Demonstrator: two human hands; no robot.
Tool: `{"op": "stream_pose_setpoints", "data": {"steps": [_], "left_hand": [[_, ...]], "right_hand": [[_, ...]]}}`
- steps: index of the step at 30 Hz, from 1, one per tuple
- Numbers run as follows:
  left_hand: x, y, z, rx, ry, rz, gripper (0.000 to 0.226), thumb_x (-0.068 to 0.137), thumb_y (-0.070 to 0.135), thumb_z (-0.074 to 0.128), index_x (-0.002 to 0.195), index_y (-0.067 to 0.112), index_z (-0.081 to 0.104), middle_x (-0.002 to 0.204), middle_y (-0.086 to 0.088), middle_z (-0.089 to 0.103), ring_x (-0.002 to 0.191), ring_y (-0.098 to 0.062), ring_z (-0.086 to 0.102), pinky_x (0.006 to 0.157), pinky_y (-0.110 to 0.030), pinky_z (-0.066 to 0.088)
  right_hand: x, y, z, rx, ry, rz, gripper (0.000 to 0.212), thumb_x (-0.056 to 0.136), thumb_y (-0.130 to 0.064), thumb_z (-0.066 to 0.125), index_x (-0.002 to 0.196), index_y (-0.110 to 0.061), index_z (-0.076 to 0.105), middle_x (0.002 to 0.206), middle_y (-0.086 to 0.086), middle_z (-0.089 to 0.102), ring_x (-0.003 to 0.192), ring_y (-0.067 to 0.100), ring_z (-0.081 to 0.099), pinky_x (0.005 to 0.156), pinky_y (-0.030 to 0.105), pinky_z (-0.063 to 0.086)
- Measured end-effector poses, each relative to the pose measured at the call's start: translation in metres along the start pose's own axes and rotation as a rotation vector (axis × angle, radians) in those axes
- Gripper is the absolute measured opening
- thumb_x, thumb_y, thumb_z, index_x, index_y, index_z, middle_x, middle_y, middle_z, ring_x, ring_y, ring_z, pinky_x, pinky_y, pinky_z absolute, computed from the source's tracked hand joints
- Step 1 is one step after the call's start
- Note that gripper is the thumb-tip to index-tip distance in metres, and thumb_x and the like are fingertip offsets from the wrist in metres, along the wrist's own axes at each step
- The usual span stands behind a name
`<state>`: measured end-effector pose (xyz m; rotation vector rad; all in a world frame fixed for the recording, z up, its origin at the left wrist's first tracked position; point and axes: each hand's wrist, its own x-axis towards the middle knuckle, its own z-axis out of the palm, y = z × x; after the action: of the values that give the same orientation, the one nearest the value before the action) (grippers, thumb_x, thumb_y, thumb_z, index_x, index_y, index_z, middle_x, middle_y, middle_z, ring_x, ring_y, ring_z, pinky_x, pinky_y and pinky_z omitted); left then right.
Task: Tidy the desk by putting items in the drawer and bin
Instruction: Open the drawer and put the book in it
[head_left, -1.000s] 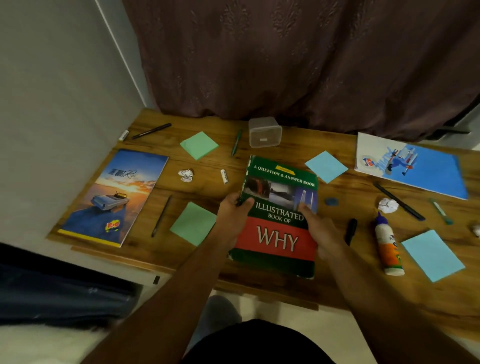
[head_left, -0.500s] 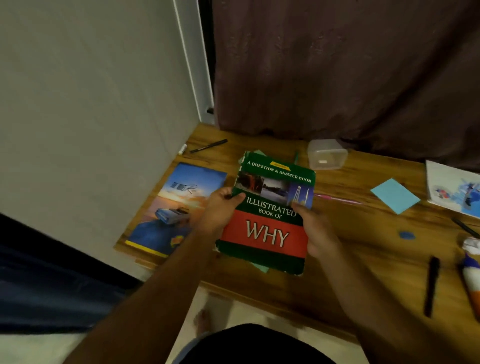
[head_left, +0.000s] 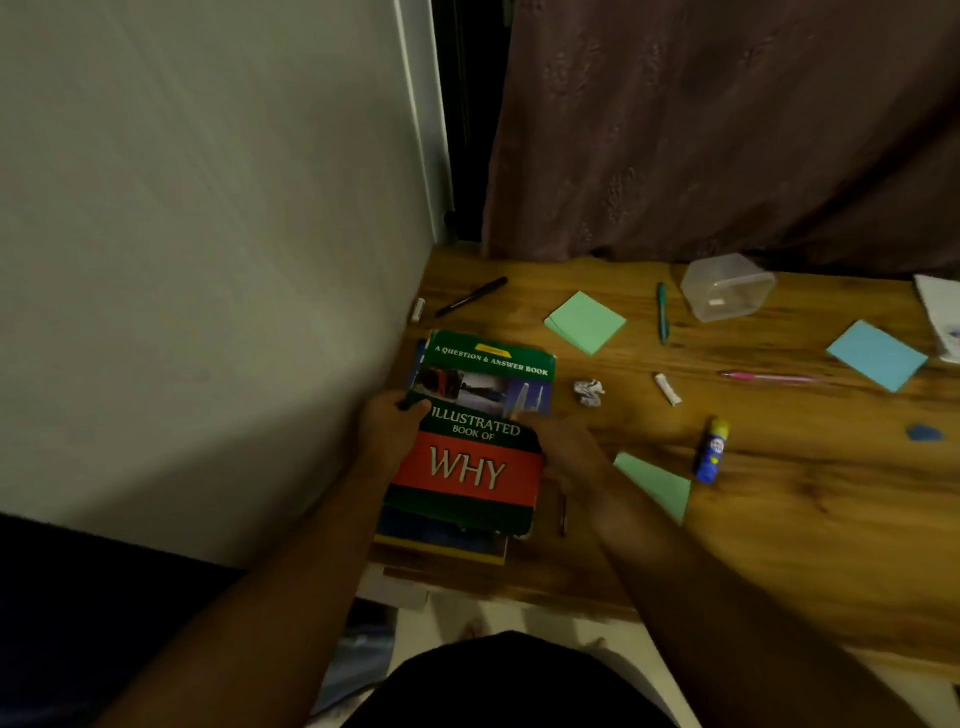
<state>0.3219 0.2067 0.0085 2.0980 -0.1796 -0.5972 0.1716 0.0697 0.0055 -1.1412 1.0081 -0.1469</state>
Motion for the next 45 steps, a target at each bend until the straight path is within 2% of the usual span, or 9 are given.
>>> {"op": "stream_pose_setpoints", "data": {"steps": [3,10,14,21,27,32,37,41,45], "left_hand": [[0.016,-0.008,0.002,0.089,0.028,0.02,0.022,0.093,0.021,0.061,0.107,0.006,0.068,0.101,-0.016,0.071,0.084,-0.03,0.068,0.077,-0.038,0.054],[0.028,-0.012,0.018,0.337,0.102,0.031,0.025,0.095,0.025,0.057,0.103,0.002,0.066,0.104,-0.016,0.067,0.09,-0.032,0.067,0.068,-0.035,0.051],[0.024,-0.012,0.028,0.5,0.186,0.017,0.031,0.095,0.028,0.054,0.11,0.002,0.06,0.118,-0.018,0.056,0.103,-0.033,0.059,0.081,-0.044,0.054],[0.021,-0.012,0.031,0.663,0.165,-0.006,0.041,0.095,0.037,0.05,0.122,0.007,0.055,0.132,-0.019,0.044,0.121,-0.036,0.043,0.101,-0.046,0.036],[0.023,-0.008,0.027,0.644,0.102,-0.009,0.04,0.094,0.035,0.056,0.122,0.007,0.054,0.132,-0.019,0.043,0.121,-0.036,0.044,0.098,-0.047,0.042],[0.025,-0.008,0.025,0.647,0.088,-0.007,0.04,0.092,0.03,0.059,0.125,0.008,0.052,0.132,-0.019,0.044,0.12,-0.036,0.046,0.096,-0.047,0.045],[0.03,-0.006,0.023,0.594,0.069,-0.027,0.035,0.088,0.033,0.063,0.114,0.01,0.06,0.121,-0.018,0.054,0.108,-0.036,0.056,0.086,-0.045,0.052],[0.032,-0.004,0.019,0.447,0.071,-0.036,0.034,0.087,0.041,0.062,0.102,0.01,0.066,0.104,-0.014,0.066,0.09,-0.031,0.065,0.071,-0.038,0.054],[0.037,0.004,0.016,0.119,0.043,-0.107,0.036,0.093,0.032,0.059,0.116,0.005,0.053,0.101,-0.011,0.065,0.075,-0.022,0.064,0.054,-0.028,0.045]], "right_hand": [[0.012,-0.006,0.012,-0.077,0.042,0.012,0.028,0.091,-0.025,0.065,0.107,-0.003,0.062,0.088,0.012,0.071,0.071,0.02,0.069,0.055,0.027,0.051],[0.026,-0.012,0.02,-0.236,0.123,0.042,0.02,0.091,-0.03,0.064,0.092,-0.01,0.061,0.081,0.005,0.068,0.069,0.016,0.066,0.057,0.025,0.049],[0.028,-0.008,0.019,-0.282,0.09,0.01,0.031,0.089,-0.038,0.065,0.099,-0.009,0.063,0.092,0.009,0.073,0.08,0.021,0.072,0.072,0.034,0.059],[0.022,-0.006,0.015,-0.275,0.088,-0.036,0.03,0.091,-0.038,0.064,0.096,-0.008,0.065,0.082,0.004,0.072,0.07,0.014,0.07,0.056,0.023,0.05],[0.023,-0.004,0.016,-0.301,0.145,-0.081,0.026,0.09,-0.037,0.066,0.085,-0.011,0.063,0.077,0.002,0.071,0.06,0.01,0.069,0.051,0.021,0.05],[0.023,-0.002,0.021,-0.353,0.134,-0.104,0.031,0.09,-0.039,0.064,0.089,-0.008,0.065,0.082,0.005,0.073,0.07,0.017,0.072,0.065,0.031,0.059],[0.021,-0.004,0.015,-0.291,0.143,-0.095,0.027,0.09,-0.034,0.066,0.094,-0.007,0.064,0.088,0.007,0.072,0.073,0.017,0.071,0.062,0.028,0.056],[0.019,-0.005,0.008,-0.266,0.141,-0.105,0.02,0.092,-0.029,0.063,0.093,-0.009,0.064,0.088,0.005,0.071,0.07,0.011,0.069,0.054,0.019,0.049],[0.016,-0.005,0.006,-0.247,0.125,-0.121,0.023,0.093,-0.029,0.062,0.099,-0.007,0.065,0.088,0.004,0.071,0.069,0.009,0.069,0.051,0.016,0.048]]}}
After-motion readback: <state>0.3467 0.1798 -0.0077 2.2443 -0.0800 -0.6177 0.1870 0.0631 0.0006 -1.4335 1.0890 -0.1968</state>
